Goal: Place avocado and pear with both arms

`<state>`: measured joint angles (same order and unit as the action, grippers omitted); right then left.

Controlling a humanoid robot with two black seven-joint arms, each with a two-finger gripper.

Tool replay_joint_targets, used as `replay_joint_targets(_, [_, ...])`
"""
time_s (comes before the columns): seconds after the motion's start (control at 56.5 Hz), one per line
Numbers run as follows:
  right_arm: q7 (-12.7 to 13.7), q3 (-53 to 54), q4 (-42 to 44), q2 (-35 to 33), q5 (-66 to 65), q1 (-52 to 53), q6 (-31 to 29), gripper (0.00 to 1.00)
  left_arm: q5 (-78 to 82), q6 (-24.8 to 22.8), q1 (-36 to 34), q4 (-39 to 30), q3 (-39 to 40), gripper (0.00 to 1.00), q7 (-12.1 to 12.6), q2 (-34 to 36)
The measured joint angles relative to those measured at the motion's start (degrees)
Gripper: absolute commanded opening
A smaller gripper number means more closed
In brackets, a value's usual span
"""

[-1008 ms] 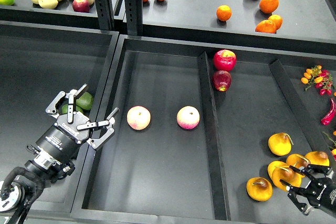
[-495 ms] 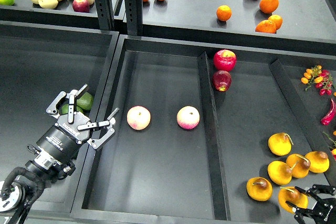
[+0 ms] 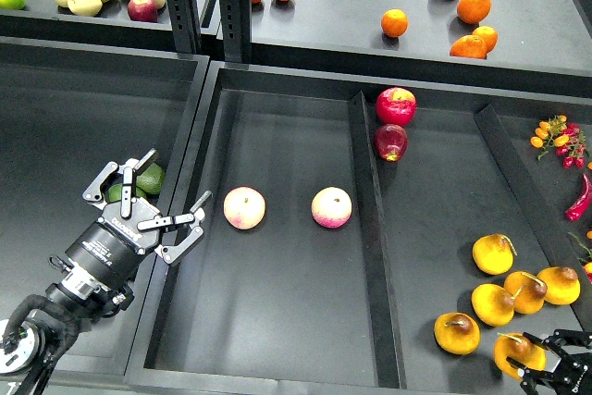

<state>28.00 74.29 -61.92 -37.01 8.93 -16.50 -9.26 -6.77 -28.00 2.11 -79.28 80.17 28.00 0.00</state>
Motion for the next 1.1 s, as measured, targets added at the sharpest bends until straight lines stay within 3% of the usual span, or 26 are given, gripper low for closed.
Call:
replay_joint_targets(0.106, [0.0,0.0,1.13,0.53,-0.43,0.54,-0.19,0.35,0.0,0.0,0.0,0.0,0.0,0.99,0.0,0.0])
replay_joint_targets(0.177, [0.0,0.01,1.54,0.91,-0.55,0.81,-0.24,0.49,0.0,0.0,0.0,0.0,-0.01,0.99,0.0,0.0])
replay_joint_targets(0.283, [0.0,0.03,1.61,1.11,-0.63,0.92,0.01,0.6,0.0,0.0,0.0,0.0,-0.02,0.99,0.0,0.0])
replay_joint_targets(0.619, [0.0,-0.02,1.53,1.15,-0.67,1.22,0.44,0.85,0.0,0.0,0.0,0.0,-0.11,0.99,0.0,0.0])
replay_joint_targets(0.849, [0.0,1.08,-0.38,1.15,0.3,2.95,2.19,0.92,0.0,0.0,0.0,0.0,-0.11,0.99,0.0,0.0])
replay_joint_targets(1.097, [0.0,8.14,-8.21,3.91,6.67,7.74,10.4,0.98,0.0,0.0,0.09,0.0,-1.06,0.99,0.0,0.0])
